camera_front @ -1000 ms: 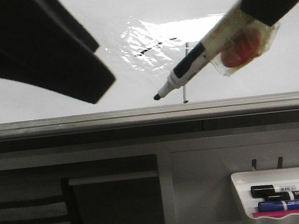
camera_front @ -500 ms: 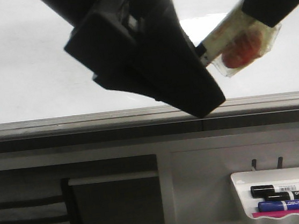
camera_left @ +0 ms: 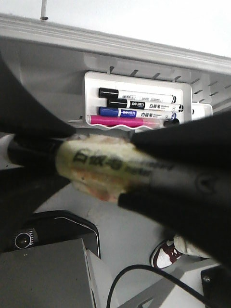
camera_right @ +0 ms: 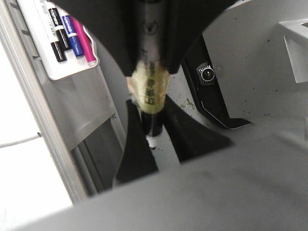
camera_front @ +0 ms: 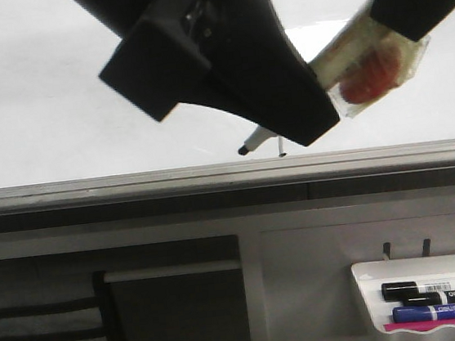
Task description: Write number 7 on whiteboard
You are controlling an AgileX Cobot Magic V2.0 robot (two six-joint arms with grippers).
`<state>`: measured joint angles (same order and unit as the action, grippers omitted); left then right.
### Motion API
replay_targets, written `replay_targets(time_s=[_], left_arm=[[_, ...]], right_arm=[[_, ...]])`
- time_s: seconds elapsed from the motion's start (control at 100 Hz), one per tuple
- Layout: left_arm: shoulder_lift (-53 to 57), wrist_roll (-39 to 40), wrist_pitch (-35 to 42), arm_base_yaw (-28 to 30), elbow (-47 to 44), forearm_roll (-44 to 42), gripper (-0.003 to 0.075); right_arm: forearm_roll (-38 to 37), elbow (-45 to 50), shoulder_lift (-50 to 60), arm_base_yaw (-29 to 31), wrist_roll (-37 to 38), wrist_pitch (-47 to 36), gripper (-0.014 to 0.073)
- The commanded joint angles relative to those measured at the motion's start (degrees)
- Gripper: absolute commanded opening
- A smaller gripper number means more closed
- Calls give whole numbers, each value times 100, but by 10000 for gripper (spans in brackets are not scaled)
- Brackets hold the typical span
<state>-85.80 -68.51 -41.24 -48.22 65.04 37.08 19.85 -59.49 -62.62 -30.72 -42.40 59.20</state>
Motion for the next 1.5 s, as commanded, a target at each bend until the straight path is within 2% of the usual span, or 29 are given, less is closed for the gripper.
replay_targets(time_s=[0.0,0.06,0.23,0.3,0.45,0.55,0.71,0.85,0.94,1.05,1.15,1.26,1.35,1.49], left_arm=[[176,79,185,-29,191,279,4],[176,79,185,-29,191,279,-20],[176,79,185,-29,191,279,-20],[176,79,185,-29,191,279,-20],[176,92,174,-6,204,279,-20],[176,270,166,102,260,213,-20],[246,1124,161,442,377,-252,-20],[511,2336,161,902,422,-932,-20],[777,3211,-40,1301,422,-1484,-20],[1156,4369,-670,1959,411,-2210,-20],[1485,5066,-876,2602,209,-2849,-20],[1841,5548,-462,3400,-291,-2988,-20],[2003,5593,149,3940,-758,-2810,-20],[1917,5593,1027,4419,-1286,-2174,-20]], right_arm=[[109,-191,121,-4,-68,-145,-71],[109,-191,121,-4,-68,-131,-71],[97,-191,121,-4,-68,-131,-48],[40,-191,121,-4,-68,-131,36],[-200,-230,121,29,105,-113,295],[-409,-410,199,134,373,18,372],[-767,-669,542,414,817,20,374],[-880,-667,957,697,847,32,374],[-888,-667,1135,825,847,40,374],[-893,-667,1306,918,847,40,374],[-902,-606,1348,927,847,40,374],[-902,-477,1348,927,847,28,374],[-902,-350,1348,927,847,-36,374],[-902,-217,1348,927,847,-86,374]])
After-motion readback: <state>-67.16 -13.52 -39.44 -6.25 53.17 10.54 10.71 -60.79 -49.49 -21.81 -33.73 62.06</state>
